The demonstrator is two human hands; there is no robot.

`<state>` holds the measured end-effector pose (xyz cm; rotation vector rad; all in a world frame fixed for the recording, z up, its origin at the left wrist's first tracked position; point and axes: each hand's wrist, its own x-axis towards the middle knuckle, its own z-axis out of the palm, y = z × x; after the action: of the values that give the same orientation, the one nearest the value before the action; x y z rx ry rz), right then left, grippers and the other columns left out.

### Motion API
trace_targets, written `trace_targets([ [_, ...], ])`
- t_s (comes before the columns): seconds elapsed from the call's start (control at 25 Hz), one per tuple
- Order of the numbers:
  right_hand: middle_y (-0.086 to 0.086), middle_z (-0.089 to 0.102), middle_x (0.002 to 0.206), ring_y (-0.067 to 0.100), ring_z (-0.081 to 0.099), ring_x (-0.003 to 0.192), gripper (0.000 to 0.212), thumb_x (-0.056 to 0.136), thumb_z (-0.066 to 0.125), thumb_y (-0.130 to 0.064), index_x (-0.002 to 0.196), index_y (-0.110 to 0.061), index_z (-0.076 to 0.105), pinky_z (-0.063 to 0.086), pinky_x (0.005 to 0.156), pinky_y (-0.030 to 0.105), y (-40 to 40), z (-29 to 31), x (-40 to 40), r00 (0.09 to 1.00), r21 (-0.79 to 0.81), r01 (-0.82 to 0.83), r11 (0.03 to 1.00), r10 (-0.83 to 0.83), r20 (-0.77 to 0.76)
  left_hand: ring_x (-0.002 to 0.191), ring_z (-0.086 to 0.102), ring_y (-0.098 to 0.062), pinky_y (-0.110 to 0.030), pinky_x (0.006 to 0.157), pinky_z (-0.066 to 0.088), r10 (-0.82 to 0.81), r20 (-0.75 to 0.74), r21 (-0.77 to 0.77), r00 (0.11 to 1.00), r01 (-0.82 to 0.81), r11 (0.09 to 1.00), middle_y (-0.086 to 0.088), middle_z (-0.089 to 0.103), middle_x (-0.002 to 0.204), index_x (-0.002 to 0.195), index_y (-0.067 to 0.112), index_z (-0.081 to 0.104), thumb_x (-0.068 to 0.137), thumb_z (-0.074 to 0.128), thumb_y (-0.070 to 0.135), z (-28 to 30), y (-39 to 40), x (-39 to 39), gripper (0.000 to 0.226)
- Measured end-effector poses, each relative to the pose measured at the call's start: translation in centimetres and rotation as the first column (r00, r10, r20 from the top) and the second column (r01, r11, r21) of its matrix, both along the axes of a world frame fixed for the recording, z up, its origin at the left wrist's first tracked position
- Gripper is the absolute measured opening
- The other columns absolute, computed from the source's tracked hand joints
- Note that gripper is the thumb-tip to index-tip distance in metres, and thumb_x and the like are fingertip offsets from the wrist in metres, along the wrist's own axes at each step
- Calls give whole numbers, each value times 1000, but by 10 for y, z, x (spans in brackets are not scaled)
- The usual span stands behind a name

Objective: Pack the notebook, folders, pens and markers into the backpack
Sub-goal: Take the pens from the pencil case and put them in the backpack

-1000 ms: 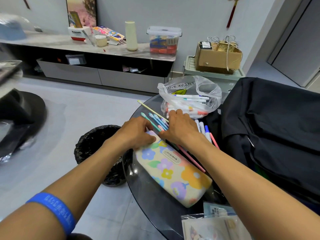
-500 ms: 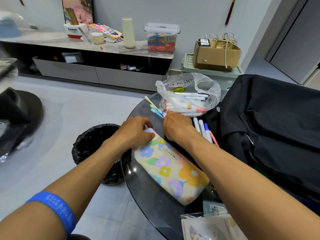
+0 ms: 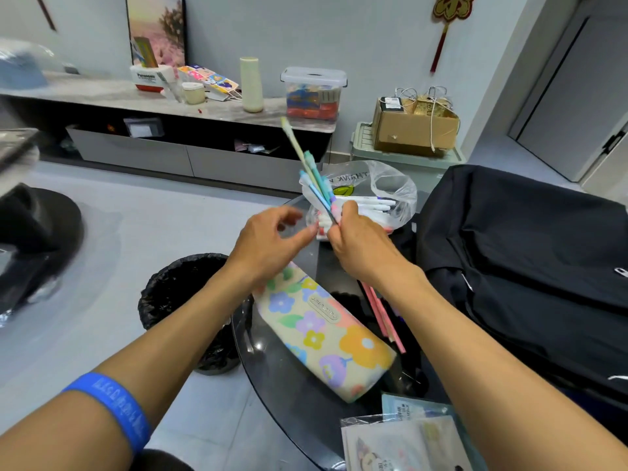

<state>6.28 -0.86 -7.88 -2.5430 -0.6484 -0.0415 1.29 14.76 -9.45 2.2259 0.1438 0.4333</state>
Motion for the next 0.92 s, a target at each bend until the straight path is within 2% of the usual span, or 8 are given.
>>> trace_targets([
  [0.08,17,57,88,43,55,84,16,100,38,-20,106,-5,37,31,61,42,-7,13,-6,992,258,-122,958,113,49,93,66,-11,-33,85,55,-110,207,-413,972,189,891,0,72,103,111,17,67,78,77,34,37,-21,1,38],
  [0.16,21,61,102,41,57,93,27,101,38,-18,124,-4,36,45,74,47,-6,18,-12,979,451,-202,870,188,75,89,68,-9,-25,78,54,-200,346,-554,917,371,745,2,73,96,107,19,65,75,79,26,63,-41,4,36],
  [0.32,22,61,112,34,60,99,42,99,42,-8,139,-12,31,49,86,53,-7,-3,-25,982,584,-190,789,162,100,83,68,-13,-27,77,53,-149,330,-538,932,315,782,-5,72,85,94,20,63,89,68,8,65,-71,3,14],
  [0.48,-3,65,118,10,62,107,35,96,46,-21,129,-33,47,50,94,43,-8,-30,-24,987,648,-114,753,158,-9,67,65,-7,-15,56,48,-122,239,-582,963,243,776,1,73,77,82,14,70,96,60,28,38,-71,1,22],
  [0.56,-10,59,133,5,52,126,49,95,47,-12,136,-38,47,42,108,34,-5,-38,-25,982,698,-116,707,189,-27,71,65,-4,-14,63,49,-126,181,-522,975,204,828,3,72,78,88,6,69,91,67,26,23,-72,2,20],
  [0.72,-1,63,127,9,56,121,51,86,47,-9,136,-19,51,45,100,24,-15,-65,-28,990,591,-37,806,110,-89,66,54,-14,-24,65,46,-148,21,-389,989,145,910,-7,62,69,78,4,63,91,67,25,-13,-84,7,25],
  [0.84,11,68,114,30,63,108,43,80,52,-17,122,-12,59,52,88,41,-24,-68,-28,981,379,30,925,45,-189,72,65,-15,-24,68,50,-89,-88,-410,992,45,911,-12,75,84,78,4,70,97,55,39,-20,-86,12,42],
  [0.92,11,67,111,30,62,103,40,78,58,-13,119,-13,58,51,85,41,-29,-58,-30,980,324,-2,946,67,-190,66,67,-10,-19,62,49,-40,-55,-461,998,11,888,-4,76,77,65,17,68,100,48,41,-14,-87,16,47],
])
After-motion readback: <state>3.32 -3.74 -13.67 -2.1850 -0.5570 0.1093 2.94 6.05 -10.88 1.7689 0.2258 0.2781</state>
